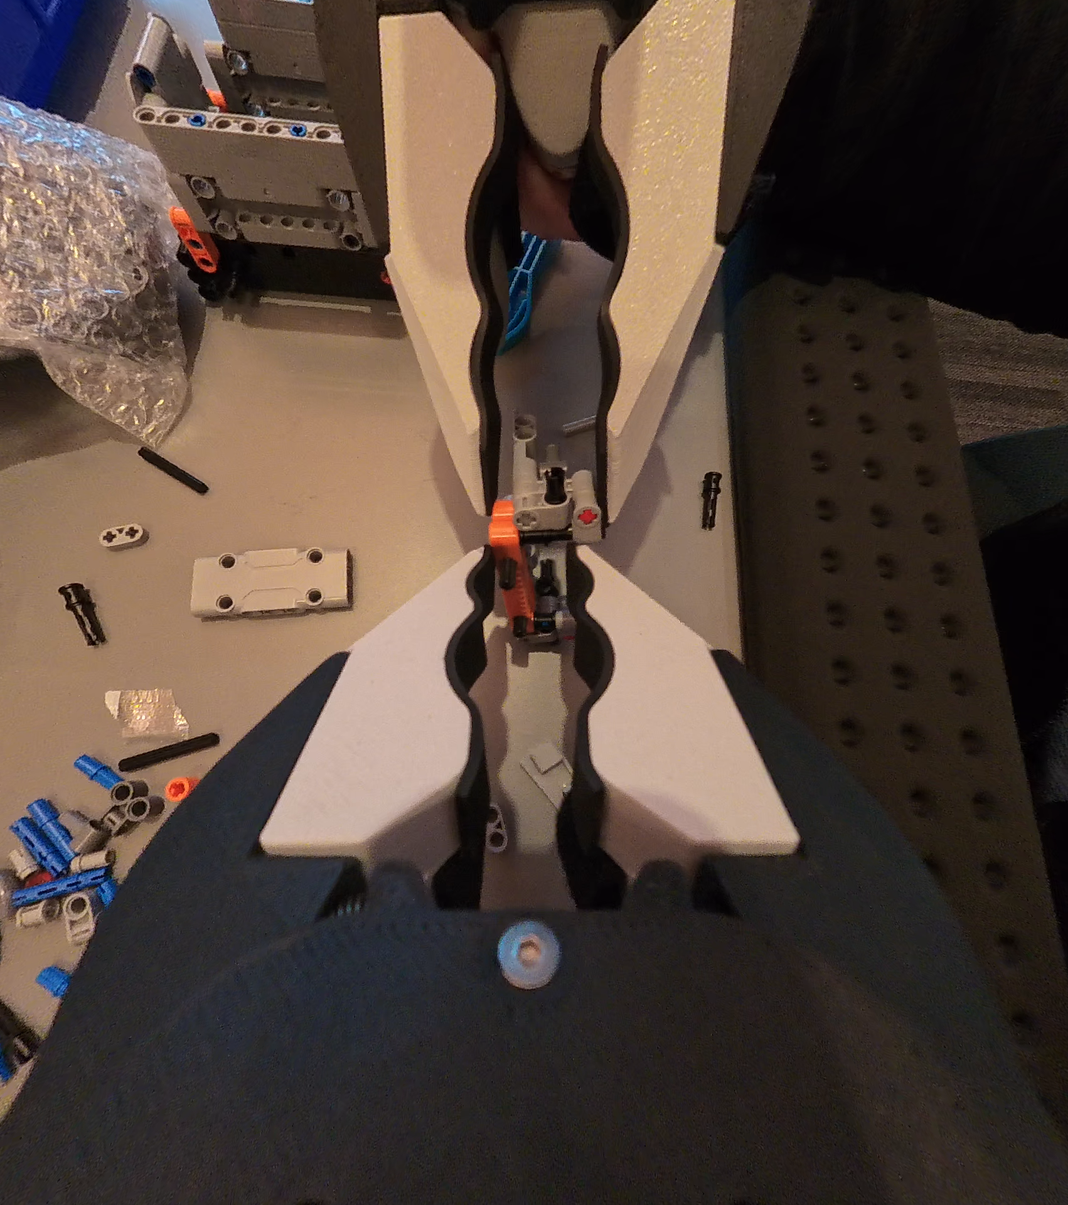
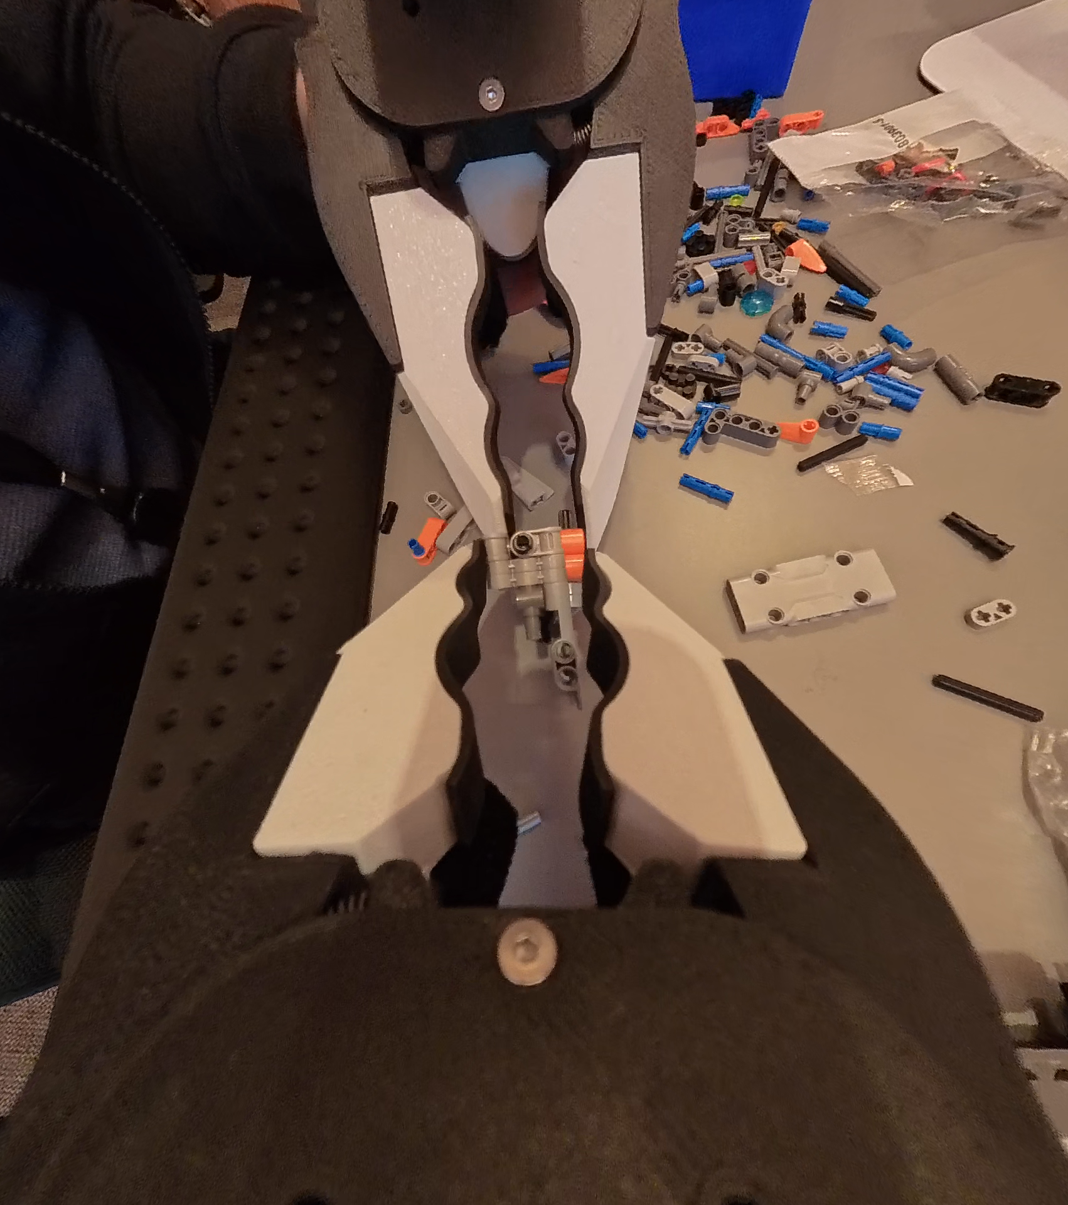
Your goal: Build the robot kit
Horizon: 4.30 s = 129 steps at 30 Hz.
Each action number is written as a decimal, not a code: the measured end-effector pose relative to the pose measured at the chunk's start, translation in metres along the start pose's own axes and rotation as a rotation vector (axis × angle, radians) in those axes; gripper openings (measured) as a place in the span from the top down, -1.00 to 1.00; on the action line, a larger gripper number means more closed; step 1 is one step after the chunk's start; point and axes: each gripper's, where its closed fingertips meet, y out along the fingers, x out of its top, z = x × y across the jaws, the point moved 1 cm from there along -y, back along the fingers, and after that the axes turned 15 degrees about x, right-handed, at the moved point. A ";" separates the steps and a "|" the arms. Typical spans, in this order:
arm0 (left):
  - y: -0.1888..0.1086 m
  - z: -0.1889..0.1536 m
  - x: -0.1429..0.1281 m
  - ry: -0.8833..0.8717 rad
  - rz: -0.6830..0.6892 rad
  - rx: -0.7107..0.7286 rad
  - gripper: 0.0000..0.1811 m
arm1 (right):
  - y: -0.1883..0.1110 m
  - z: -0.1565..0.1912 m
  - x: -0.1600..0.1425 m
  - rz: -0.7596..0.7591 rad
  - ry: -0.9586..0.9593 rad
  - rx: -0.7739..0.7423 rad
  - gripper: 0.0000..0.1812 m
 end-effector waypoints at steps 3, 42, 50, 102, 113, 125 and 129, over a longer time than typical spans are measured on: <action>0.000 -0.001 0.000 -0.012 -0.002 -0.018 0.80 | 0.000 0.001 0.000 0.000 -0.007 0.002 0.70; -0.004 -0.005 0.003 -0.070 -0.032 -0.088 0.69 | 0.001 0.001 0.001 -0.014 0.003 0.020 0.69; -0.003 -0.003 0.003 -0.046 -0.024 -0.048 0.70 | 0.001 0.000 0.000 -0.005 0.012 0.006 0.70; -0.005 0.007 0.005 0.033 -0.020 0.031 0.74 | -0.002 -0.001 0.002 0.038 -0.029 -0.036 0.76; -0.034 -0.006 0.028 -0.004 -0.187 -0.102 0.46 | -0.042 0.028 0.049 -0.307 -0.172 0.047 0.76; -0.042 -0.003 0.046 0.050 -0.311 0.025 0.74 | -0.062 0.038 0.080 -0.516 -0.225 0.072 0.76; -0.051 0.006 0.052 0.082 -0.349 0.120 0.75 | -0.066 0.039 0.086 -0.567 -0.243 0.067 0.75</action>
